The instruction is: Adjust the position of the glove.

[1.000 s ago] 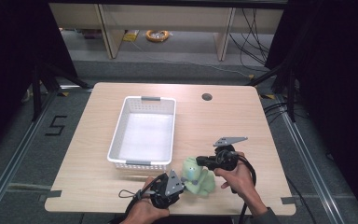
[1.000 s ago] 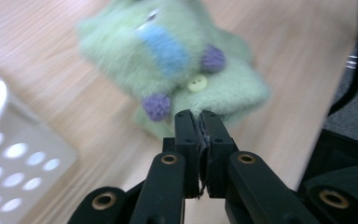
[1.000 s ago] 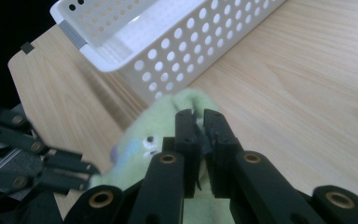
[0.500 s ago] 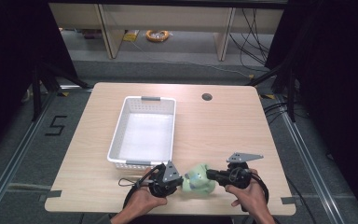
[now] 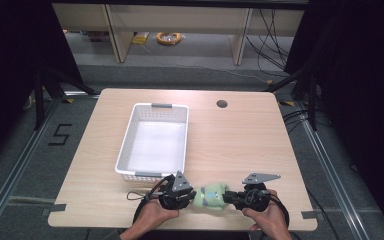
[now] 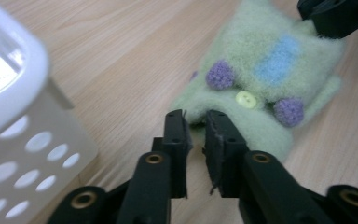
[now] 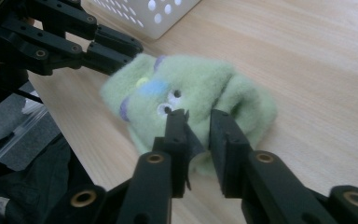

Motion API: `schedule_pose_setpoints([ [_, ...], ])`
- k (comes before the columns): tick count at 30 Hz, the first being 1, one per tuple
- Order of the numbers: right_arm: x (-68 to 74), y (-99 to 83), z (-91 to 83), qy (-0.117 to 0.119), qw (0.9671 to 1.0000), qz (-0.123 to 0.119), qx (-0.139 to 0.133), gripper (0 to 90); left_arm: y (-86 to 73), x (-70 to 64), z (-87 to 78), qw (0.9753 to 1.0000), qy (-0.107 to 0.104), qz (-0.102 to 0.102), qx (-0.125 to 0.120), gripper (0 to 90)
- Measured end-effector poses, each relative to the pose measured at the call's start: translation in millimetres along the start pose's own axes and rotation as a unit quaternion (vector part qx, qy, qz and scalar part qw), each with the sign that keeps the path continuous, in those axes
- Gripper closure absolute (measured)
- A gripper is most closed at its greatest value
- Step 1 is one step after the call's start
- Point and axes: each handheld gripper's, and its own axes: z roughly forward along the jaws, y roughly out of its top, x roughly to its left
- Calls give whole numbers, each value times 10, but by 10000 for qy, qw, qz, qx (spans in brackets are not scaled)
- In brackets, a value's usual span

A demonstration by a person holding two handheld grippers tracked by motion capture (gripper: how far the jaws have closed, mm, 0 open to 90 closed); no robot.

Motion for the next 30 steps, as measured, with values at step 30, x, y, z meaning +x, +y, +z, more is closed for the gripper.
schedule_pose_setpoints([
  [30,-205,304,131,-20,9984,-450,347,832,-12,-164,-99,9962,-416,-764,-80,846],
])
